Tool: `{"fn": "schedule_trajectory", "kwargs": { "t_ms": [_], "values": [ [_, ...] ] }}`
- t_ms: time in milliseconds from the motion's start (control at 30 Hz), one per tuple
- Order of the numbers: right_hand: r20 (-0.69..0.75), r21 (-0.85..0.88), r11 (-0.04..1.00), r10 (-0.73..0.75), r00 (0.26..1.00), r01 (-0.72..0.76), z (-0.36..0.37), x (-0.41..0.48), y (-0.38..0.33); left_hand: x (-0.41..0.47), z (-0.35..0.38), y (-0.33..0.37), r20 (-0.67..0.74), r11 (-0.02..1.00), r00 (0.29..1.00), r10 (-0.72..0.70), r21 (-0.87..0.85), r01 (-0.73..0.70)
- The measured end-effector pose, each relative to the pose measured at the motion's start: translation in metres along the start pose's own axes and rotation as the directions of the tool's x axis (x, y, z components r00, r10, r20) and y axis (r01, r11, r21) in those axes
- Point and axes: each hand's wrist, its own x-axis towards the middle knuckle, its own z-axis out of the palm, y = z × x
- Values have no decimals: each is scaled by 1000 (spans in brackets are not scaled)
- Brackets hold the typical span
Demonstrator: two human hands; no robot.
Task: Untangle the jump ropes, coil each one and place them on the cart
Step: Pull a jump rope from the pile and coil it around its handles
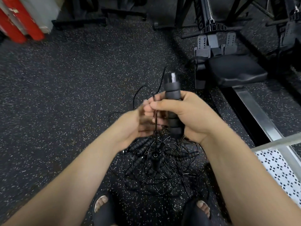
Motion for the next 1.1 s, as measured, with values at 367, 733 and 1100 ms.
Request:
{"fn": "schedule_trajectory", "kwargs": {
  "t_ms": [367,733,1100],
  "values": [
    [-222,238,954,-132,966,185,-27,-4,-26,-18,53,-46,171,986,984,-57,165,28],
    [-322,171,966,-130,938,192,-38,1,-12,-32,65,-31,120,970,993,-8,-240,37],
    [-332,-189,974,-185,925,127,0,4,16,-27,13,-6,94,921,983,155,-375,-109]
  ]
}}
